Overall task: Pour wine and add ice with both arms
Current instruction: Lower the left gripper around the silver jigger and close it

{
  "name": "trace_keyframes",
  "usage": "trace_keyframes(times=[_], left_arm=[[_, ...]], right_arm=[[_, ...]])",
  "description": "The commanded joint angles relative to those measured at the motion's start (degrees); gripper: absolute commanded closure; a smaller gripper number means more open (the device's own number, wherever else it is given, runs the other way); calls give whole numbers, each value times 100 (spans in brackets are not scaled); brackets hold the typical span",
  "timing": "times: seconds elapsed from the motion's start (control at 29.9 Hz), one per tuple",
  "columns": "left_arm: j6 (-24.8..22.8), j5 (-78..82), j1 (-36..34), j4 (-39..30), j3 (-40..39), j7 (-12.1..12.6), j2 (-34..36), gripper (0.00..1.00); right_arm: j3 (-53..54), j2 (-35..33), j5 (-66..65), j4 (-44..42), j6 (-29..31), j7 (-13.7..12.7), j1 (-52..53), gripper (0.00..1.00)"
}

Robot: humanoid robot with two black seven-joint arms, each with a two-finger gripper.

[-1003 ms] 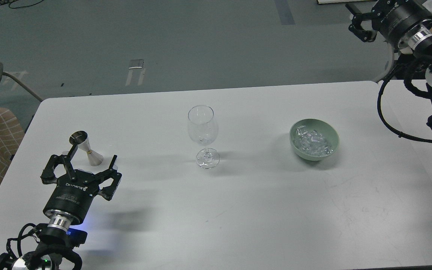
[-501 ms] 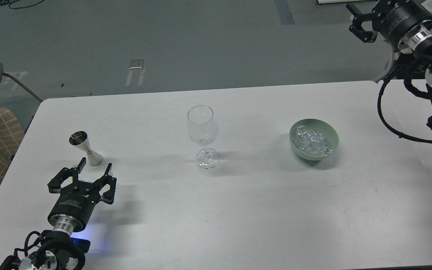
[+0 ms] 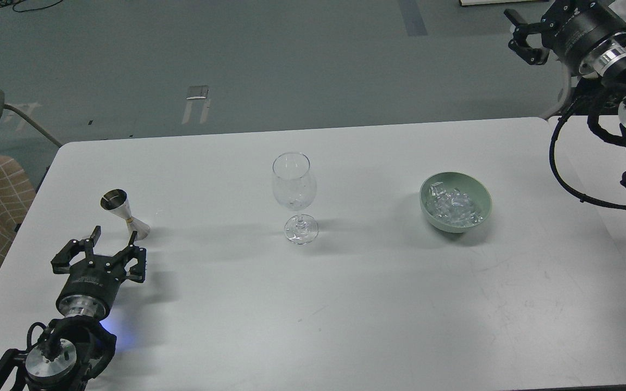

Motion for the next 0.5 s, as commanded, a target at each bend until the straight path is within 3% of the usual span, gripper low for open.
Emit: trace_keyframes(times=[0.0,0.47], left_arm=[[19,-44,-111,33,-22,3,-3,35],[28,-71,-498,533,-40,12,-126,32]], right_arm=[[0,-28,-9,0,3,0,-14,0],[0,-134,0,0,3,0,-58,0]])
